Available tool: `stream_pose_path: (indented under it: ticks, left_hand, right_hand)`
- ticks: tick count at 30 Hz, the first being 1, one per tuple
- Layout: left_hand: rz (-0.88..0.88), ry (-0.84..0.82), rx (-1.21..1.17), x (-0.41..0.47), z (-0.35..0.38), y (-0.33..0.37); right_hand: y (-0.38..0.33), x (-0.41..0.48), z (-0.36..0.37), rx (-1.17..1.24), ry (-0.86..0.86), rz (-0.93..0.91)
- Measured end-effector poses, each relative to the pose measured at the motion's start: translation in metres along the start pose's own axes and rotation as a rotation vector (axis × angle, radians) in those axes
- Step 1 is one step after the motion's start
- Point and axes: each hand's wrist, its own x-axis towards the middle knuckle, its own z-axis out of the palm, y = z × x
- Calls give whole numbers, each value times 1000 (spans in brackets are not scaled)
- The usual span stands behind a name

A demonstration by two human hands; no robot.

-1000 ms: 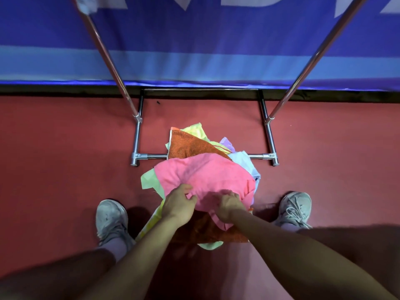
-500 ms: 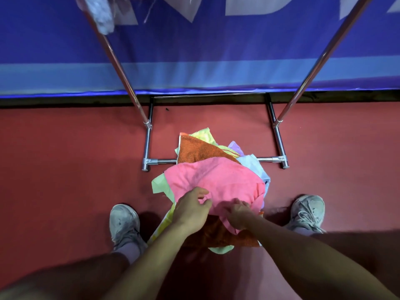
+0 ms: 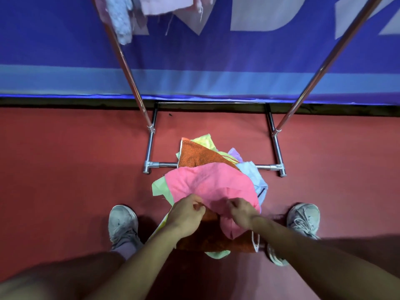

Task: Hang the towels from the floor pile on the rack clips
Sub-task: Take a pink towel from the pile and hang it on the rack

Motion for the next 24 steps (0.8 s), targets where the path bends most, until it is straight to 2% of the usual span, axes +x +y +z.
stream_pose_path:
  ticks: [6, 9, 13, 16, 18, 21, 24]
  left_hand:
    - [110, -62, 138, -18, -15, 29]
    - [189, -48, 140, -25, -9, 49]
    - [362, 236, 44, -37, -12, 71]
    - [398, 310, -56, -35, -28, 77]
    - [392, 353, -131, -33, -39, 82]
    - [430, 471, -265, -29, -51, 104]
    - [446, 491, -442, -21, -57, 126]
  right_hand:
    - [-47, -55, -65, 455, 103, -67]
    - [-72, -96, -89, 680, 97, -152]
    - [-90, -124, -100, 806, 162, -308]
    - [-87, -120, -103, 789, 219, -374]
    - [-87, -111, -106, 666, 244, -415]
    - [-94, -101, -107, 522, 217, -510]
    - [-99, -92, -103, 462, 213, -620]
